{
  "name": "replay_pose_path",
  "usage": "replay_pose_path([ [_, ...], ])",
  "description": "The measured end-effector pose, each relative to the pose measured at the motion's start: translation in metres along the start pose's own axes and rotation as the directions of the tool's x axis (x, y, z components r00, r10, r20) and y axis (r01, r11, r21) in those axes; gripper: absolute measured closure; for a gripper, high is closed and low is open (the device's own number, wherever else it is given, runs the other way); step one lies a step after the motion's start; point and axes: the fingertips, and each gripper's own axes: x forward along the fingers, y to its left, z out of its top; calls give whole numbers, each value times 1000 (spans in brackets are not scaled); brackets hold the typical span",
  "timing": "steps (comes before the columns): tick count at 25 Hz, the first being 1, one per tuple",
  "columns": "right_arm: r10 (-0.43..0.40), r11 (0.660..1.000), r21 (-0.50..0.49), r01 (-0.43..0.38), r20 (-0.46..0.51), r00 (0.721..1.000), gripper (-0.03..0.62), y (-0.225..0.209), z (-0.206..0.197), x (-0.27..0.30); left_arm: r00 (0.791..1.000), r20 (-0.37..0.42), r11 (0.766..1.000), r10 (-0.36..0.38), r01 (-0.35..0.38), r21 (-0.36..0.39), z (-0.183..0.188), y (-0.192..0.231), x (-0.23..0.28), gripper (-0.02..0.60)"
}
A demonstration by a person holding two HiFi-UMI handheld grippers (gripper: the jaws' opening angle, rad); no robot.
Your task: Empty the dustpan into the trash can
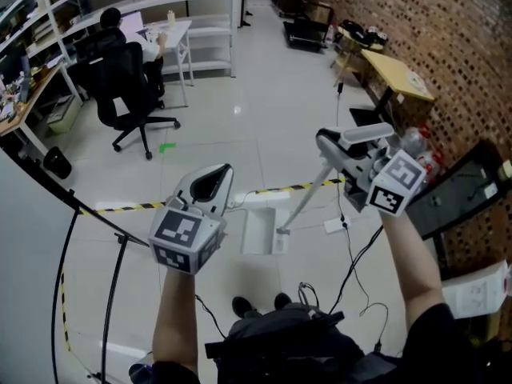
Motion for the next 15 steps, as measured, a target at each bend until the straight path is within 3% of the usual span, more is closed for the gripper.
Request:
replay_pose_path([
  [10, -74, 997, -17, 74, -53, 996, 553, -19, -27, -30, 993, -31, 993, -117, 118, 24, 3, -28, 48, 584],
  [15, -95, 995, -17, 94, -61, 994, 553, -43, -44, -53, 989, -56, 989, -134, 137, 50, 6, -51, 78, 584],
])
